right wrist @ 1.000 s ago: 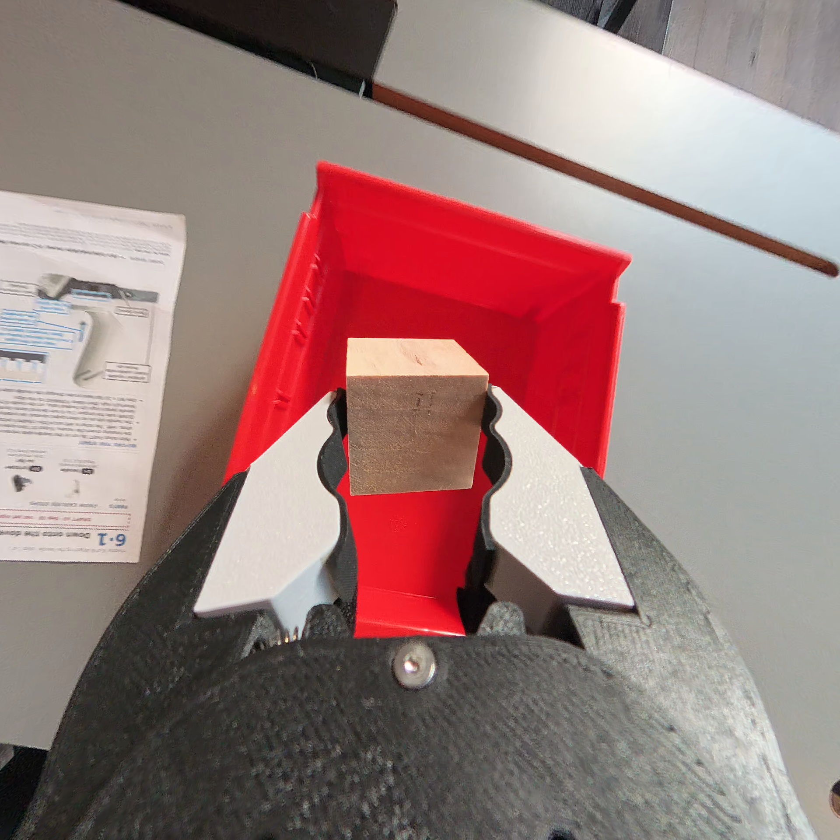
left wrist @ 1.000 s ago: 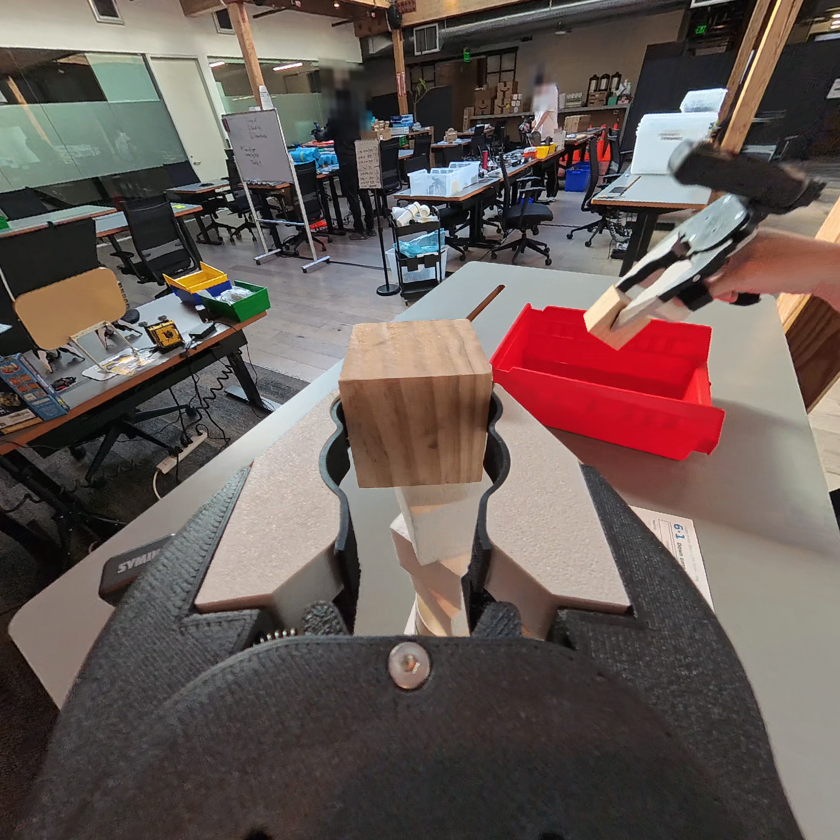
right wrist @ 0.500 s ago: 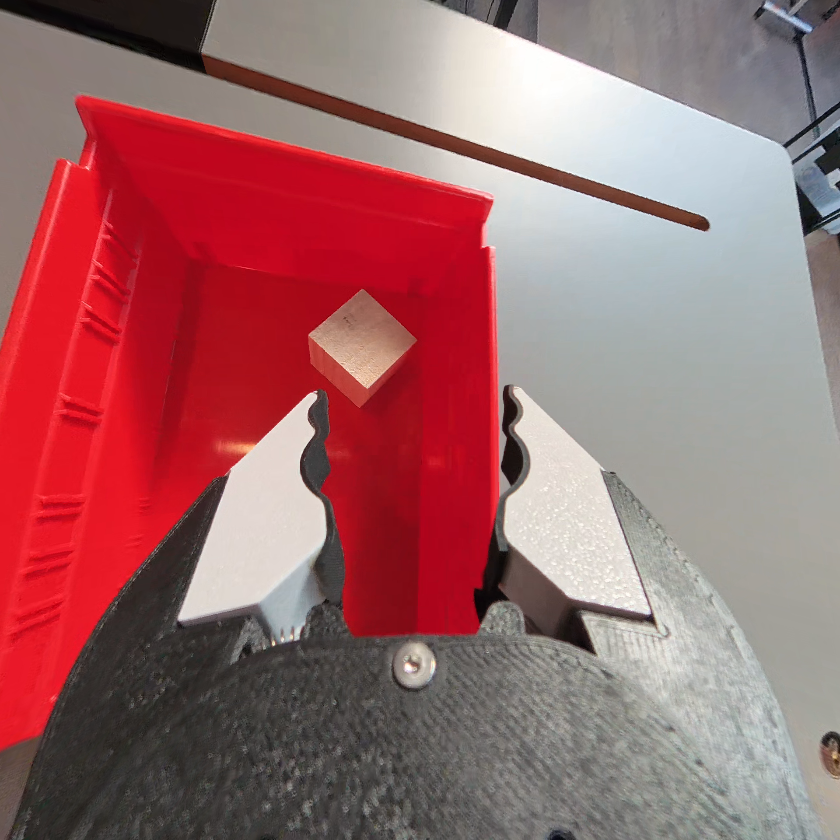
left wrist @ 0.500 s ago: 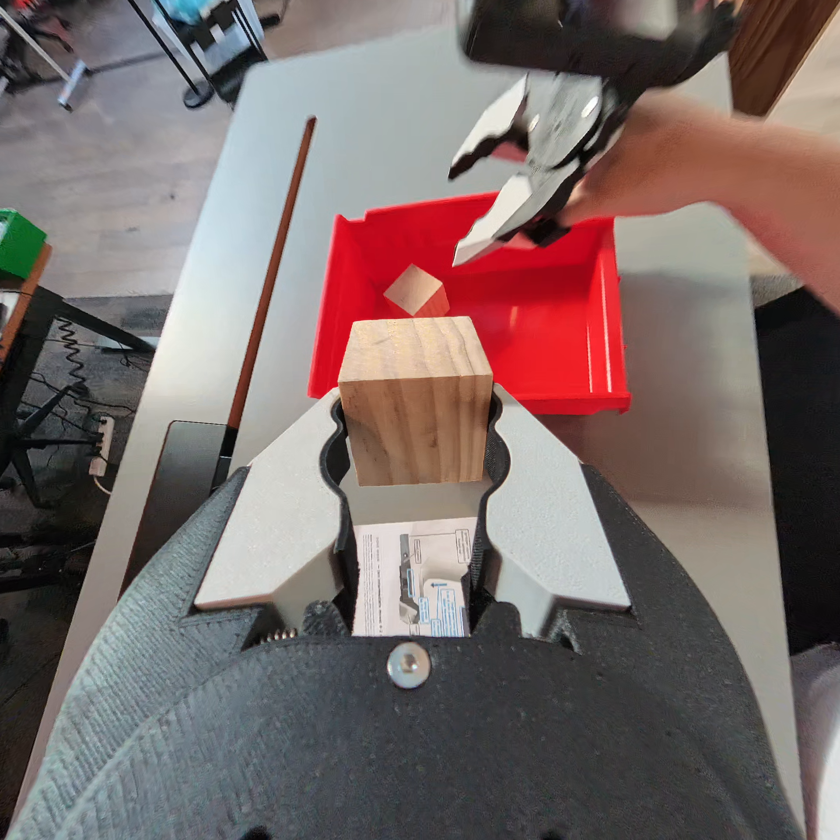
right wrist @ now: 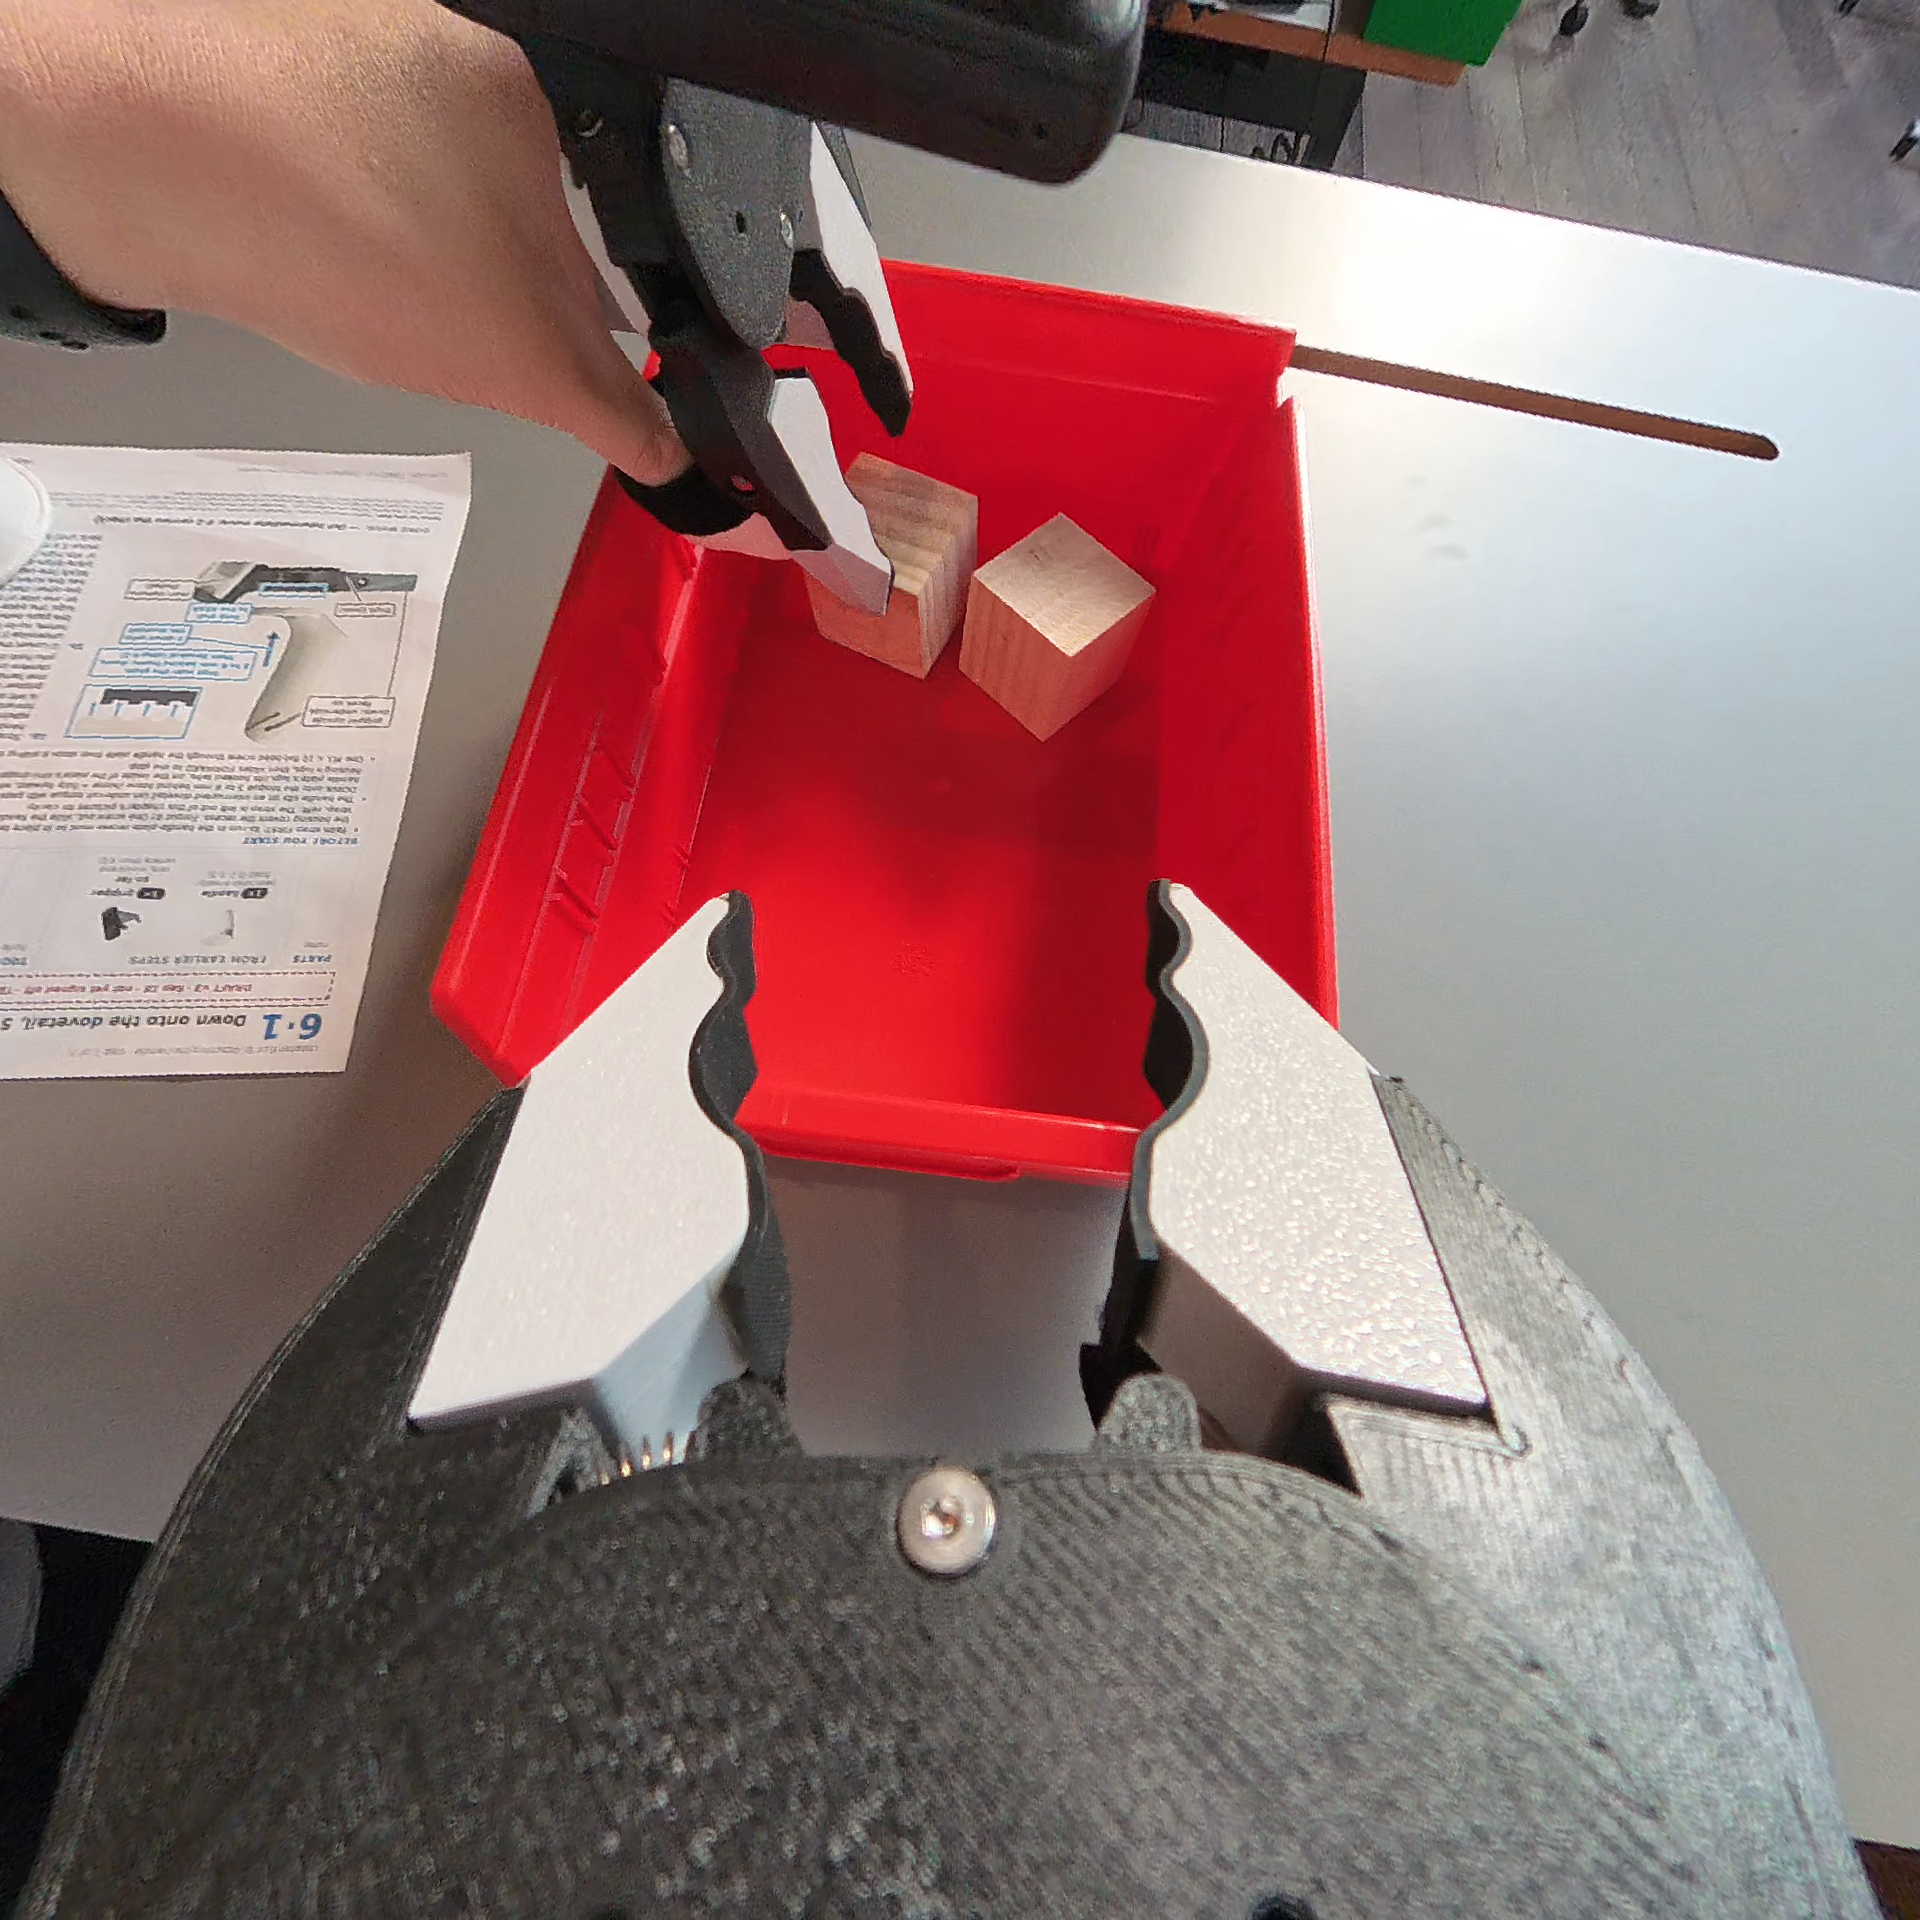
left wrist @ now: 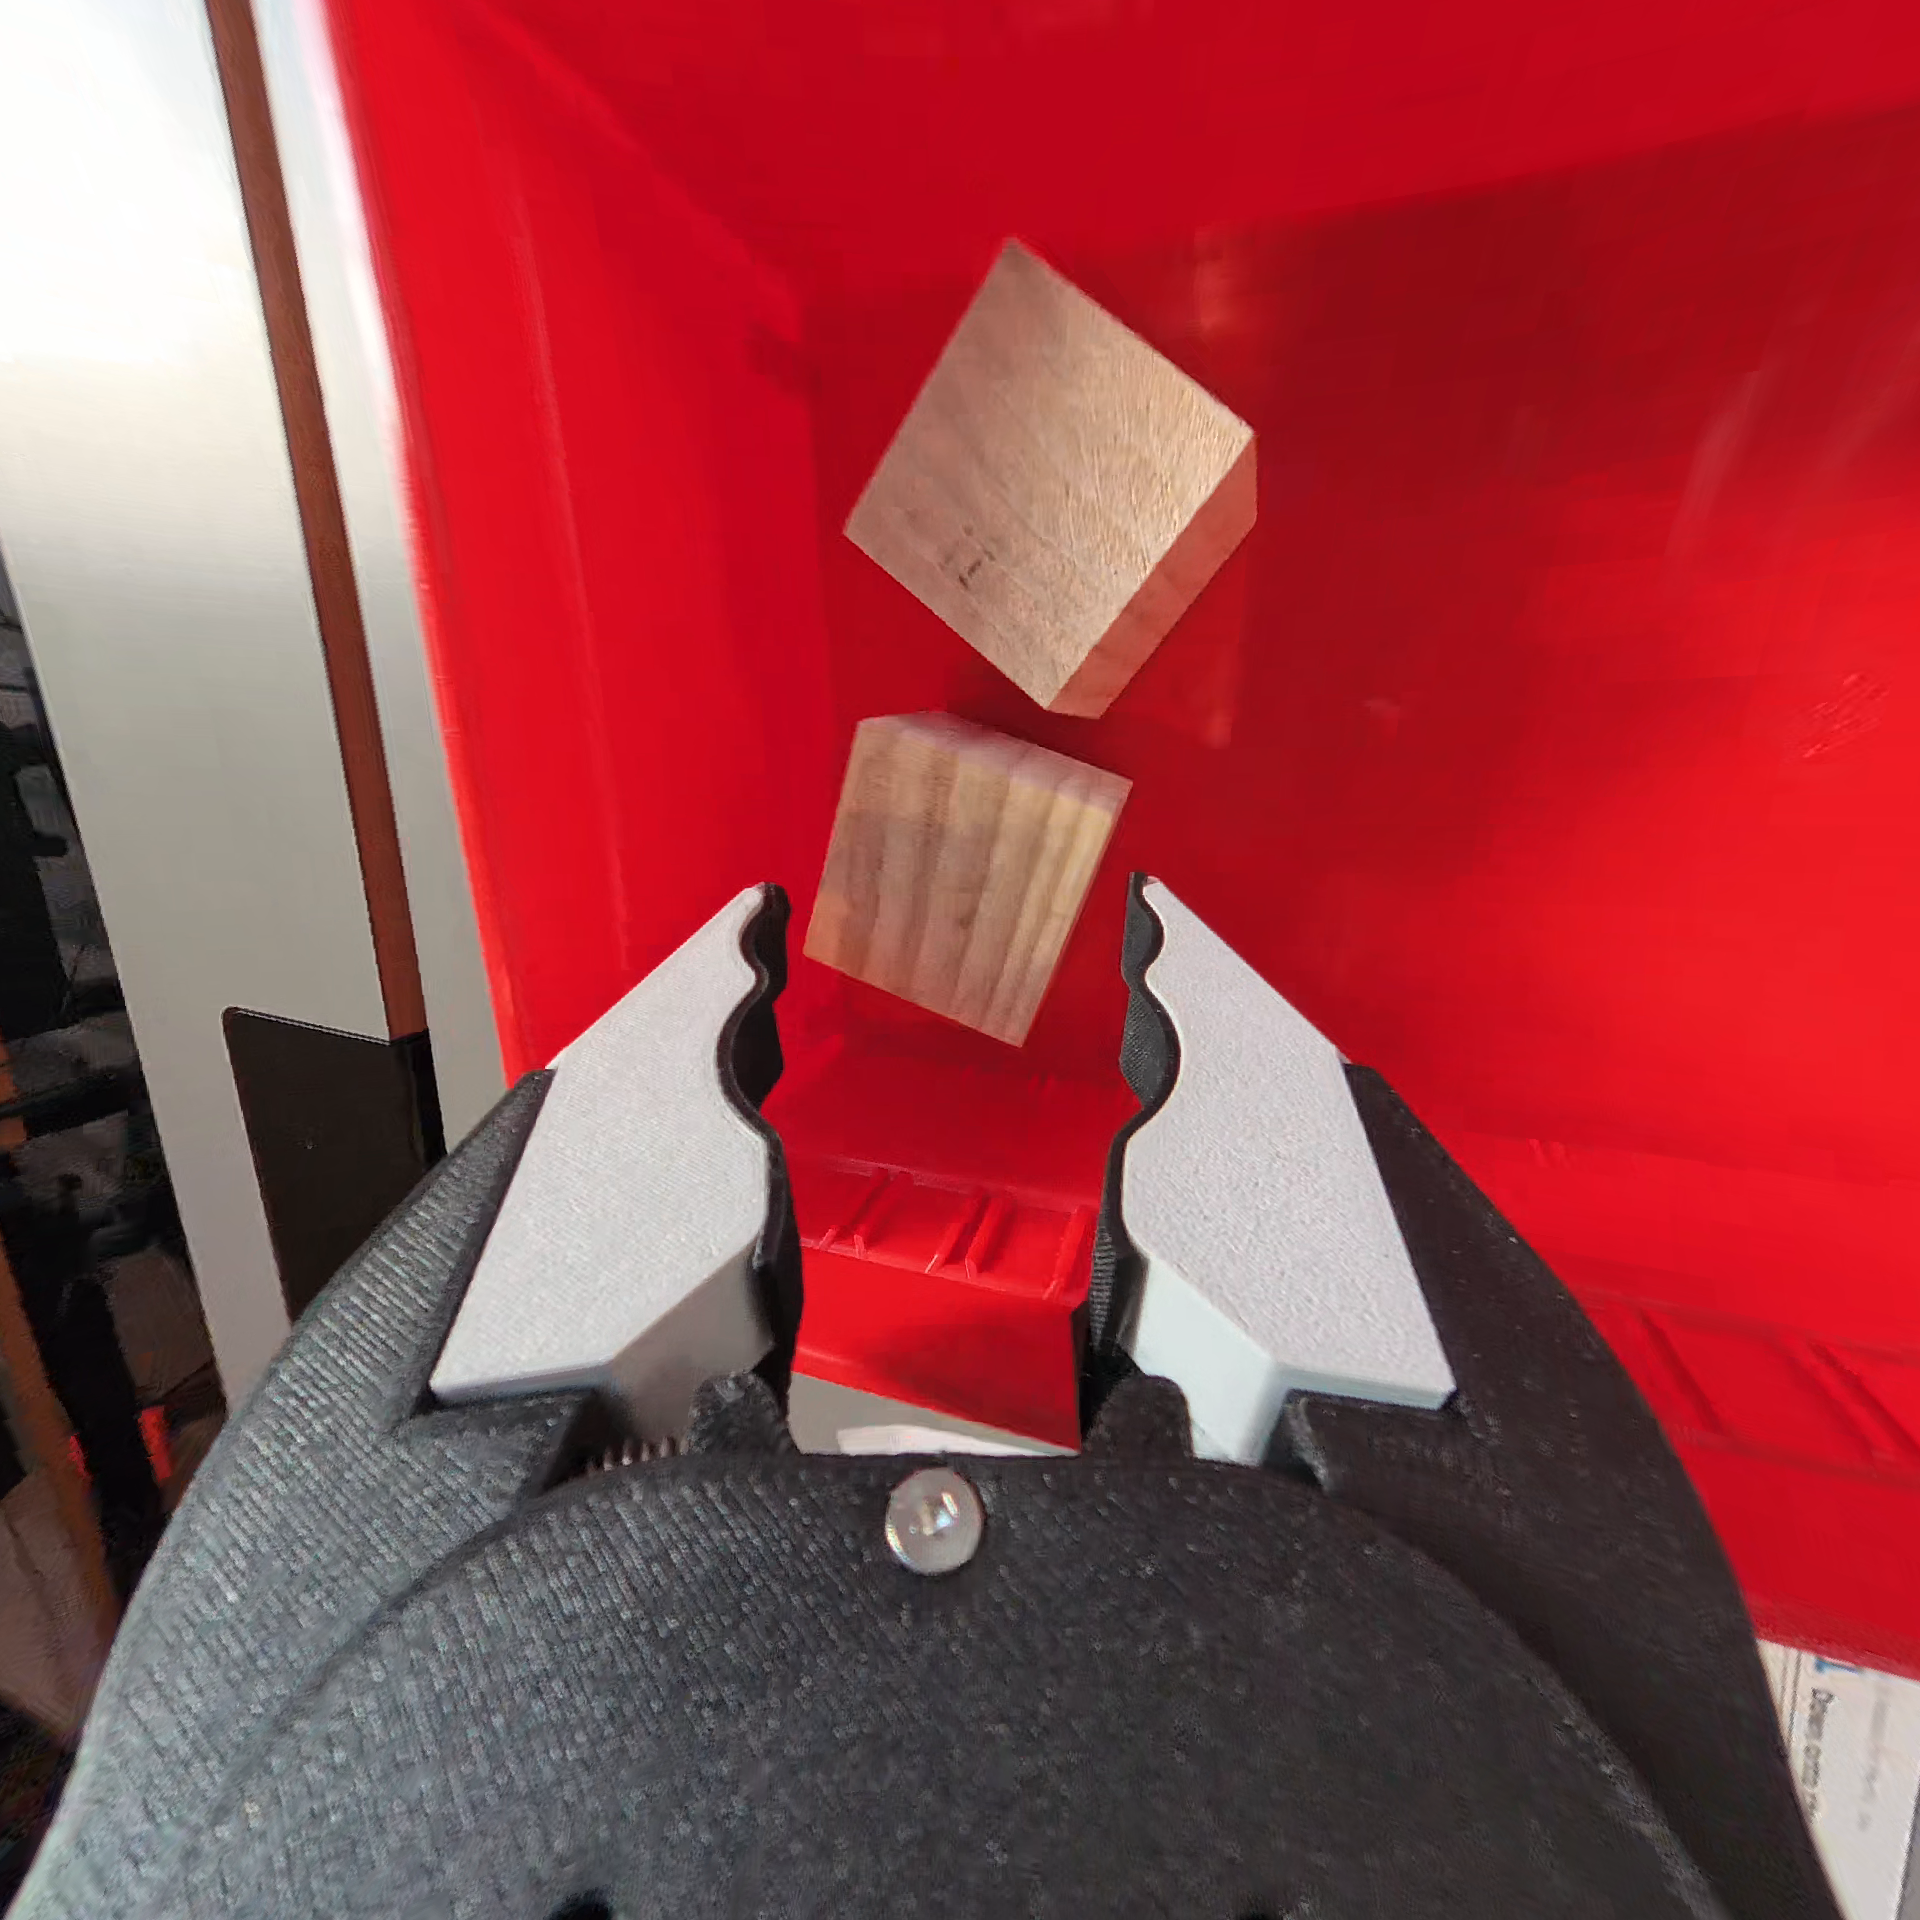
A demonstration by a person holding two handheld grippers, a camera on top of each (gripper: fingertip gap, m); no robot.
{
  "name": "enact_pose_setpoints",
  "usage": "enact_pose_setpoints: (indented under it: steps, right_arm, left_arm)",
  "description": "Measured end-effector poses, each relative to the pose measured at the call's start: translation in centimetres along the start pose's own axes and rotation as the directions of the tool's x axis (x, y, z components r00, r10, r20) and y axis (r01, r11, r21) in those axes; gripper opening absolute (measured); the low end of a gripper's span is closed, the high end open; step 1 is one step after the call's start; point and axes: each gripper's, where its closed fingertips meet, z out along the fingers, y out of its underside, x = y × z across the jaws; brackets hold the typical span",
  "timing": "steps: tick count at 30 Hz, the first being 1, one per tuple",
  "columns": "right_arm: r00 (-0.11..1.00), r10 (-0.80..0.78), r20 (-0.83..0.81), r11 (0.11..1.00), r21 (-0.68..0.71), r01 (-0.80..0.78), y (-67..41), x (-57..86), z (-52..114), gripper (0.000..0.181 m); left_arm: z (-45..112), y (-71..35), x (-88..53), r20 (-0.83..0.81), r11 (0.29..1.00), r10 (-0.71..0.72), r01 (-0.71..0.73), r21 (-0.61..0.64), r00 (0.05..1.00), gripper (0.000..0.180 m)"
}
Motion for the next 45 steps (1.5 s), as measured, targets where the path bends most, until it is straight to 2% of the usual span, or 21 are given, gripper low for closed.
enact_pose_setpoints:
  steps: [3, 4, 7, 10, 12, 15, 17, 18, 21, 22, 23, 27, 29, 31, 33, 34, 36, 38, 40, 43, 45]
  right_arm:
    - [0.999, -0.032, -0.003, 0.996, 0.077, 0.033, -2.0, -1.6, -0.8, 0.076]
    - [0.998, -0.055, -0.004, 0.991, 0.124, 0.055, -3.4, -2.5, -1.2, 0.077]
    - [0.990, -0.132, 0.042, 0.936, 0.333, 0.110, -9.5, -7.2, -1.9, 0.073]
    - [0.949, -0.218, 0.226, 0.850, 0.522, 0.071, -15.8, -15.5, -1.1, 0.073]
    - [0.893, -0.285, 0.348, 0.818, 0.574, 0.037, -18.8, -21.9, 0.7, 0.080]
    - [0.812, -0.361, 0.459, 0.808, 0.589, 0.026, -22.0, -31.0, 4.1, 0.088]
    - [0.777, -0.381, 0.501, 0.817, 0.577, 0.028, -23.3, -35.7, 6.2, 0.089]
    - [0.771, -0.387, 0.506, 0.828, 0.558, 0.049, -23.4, -37.4, 7.4, 0.092]
    - [0.743, -0.411, 0.529, 0.862, 0.491, 0.127, -22.5, -40.7, 9.8, 0.093]
    - [0.752, -0.415, 0.512, 0.863, 0.483, 0.148, -22.4, -40.8, 10.4, 0.086]
    - [0.759, -0.421, 0.497, 0.864, 0.476, 0.167, -22.4, -40.6, 10.7, 0.062]
    - [0.721, -0.372, 0.584, 0.841, 0.540, -0.004, -24.3, -39.3, 5.7, 0.056]
    - [0.793, -0.375, 0.480, 0.831, 0.553, 0.058, -23.7, -35.5, 4.0, 0.056]
    - [0.884, -0.377, 0.276, 0.834, 0.516, 0.195, -21.6, -28.7, 3.1, 0.056]
    - [0.929, -0.335, 0.155, 0.899, 0.349, 0.265, -17.7, -20.9, 3.0, 0.055]
    - [0.951, -0.263, 0.161, 0.949, 0.220, 0.225, -15.1, -17.3, 3.2, 0.056]
    - [0.976, -0.087, 0.199, 0.996, -0.005, 0.089, -10.4, -11.4, 3.7, 0.056]
    - [0.989, 0.002, 0.149, 0.989, -0.147, 0.020, -6.9, -6.1, 5.3, 0.056]
    - [0.994, 0.031, 0.104, 0.959, -0.283, 0.000, -3.4, -2.5, 7.7, 0.056]
    - [0.991, 0.074, 0.108, 0.892, -0.452, -0.017, 1.1, -0.9, 11.0, 0.057]
    - [0.995, 0.076, 0.067, 0.864, -0.502, -0.032, 2.4, 0.1, 11.9, 0.086]
  left_arm:
    - [-5.6, -0.7, -0.2, -0.024, 0.957, -0.135, 0.137, 0.255, 0.991, 0.090]
    - [-8.6, -0.1, 0.1, -0.031, 0.925, -0.178, 0.178, 0.336, 0.983, 0.091]
    - [-19.3, 4.3, 1.3, -0.031, 0.730, -0.333, 0.279, 0.624, 0.942, 0.077]
    - [-28.0, 13.4, 2.2, 0.071, 0.531, -0.485, 0.229, 0.816, 0.872, 0.062]
    - [-32.0, 20.6, 2.8, 0.159, 0.448, -0.593, 0.160, 0.879, 0.790, 0.059]
    - [-33.9, 31.5, 2.9, 0.287, 0.451, -0.742, 0.133, 0.883, 0.606, 0.068]
    - [-32.7, 36.4, 2.6, 0.266, 0.432, -0.800, 0.207, 0.878, 0.539, 0.081]
    - [-31.7, 37.7, 2.4, 0.210, 0.397, -0.814, 0.255, 0.882, 0.541, 0.090]
    - [-29.1, 38.5, 1.2, 0.107, 0.370, -0.733, 0.262, 0.892, 0.671, 0.084]
    - [-28.2, 38.5, 0.6, 0.061, 0.369, -0.678, 0.267, 0.890, 0.732, 0.083]
    - [-27.3, 38.5, -0.2, -0.012, 0.352, -0.628, 0.298, 0.887, 0.778, 0.084]
    - [-26.8, 36.4, -2.0, -0.310, 0.258, -0.357, 0.412, 0.874, 0.881, 0.082]
    - [-25.3, 35.6, -2.9, -0.324, 0.323, -0.293, 0.412, 0.852, 0.900, 0.087]
    - [-24.6, 34.8, -3.0, -0.368, 0.341, -0.221, 0.425, 0.839, 0.903, 0.083]
    - [-24.2, 34.3, -3.1, -0.413, 0.326, -0.169, 0.447, 0.833, 0.895, 0.064]
    - [-24.0, 34.1, -3.1, -0.428, 0.320, -0.147, 0.453, 0.832, 0.892, 0.056]
    - [-24.1, 34.1, -3.4, -0.421, 0.304, -0.138, 0.443, 0.843, 0.896, 0.055]
    - [-25.7, 33.8, -4.1, -0.411, 0.286, -0.163, 0.441, 0.851, 0.897, 0.054]
    - [-27.6, 31.6, -3.8, -0.363, 0.364, -0.153, 0.394, 0.844, 0.919, 0.054]
    - [-27.6, 25.1, -2.7, -0.250, 0.607, -0.136, 0.280, 0.744, 0.959, 0.055]
    - [-27.2, 19.2, -1.6, -0.258, 0.684, -0.087, 0.246, 0.687, 0.962, 0.055]
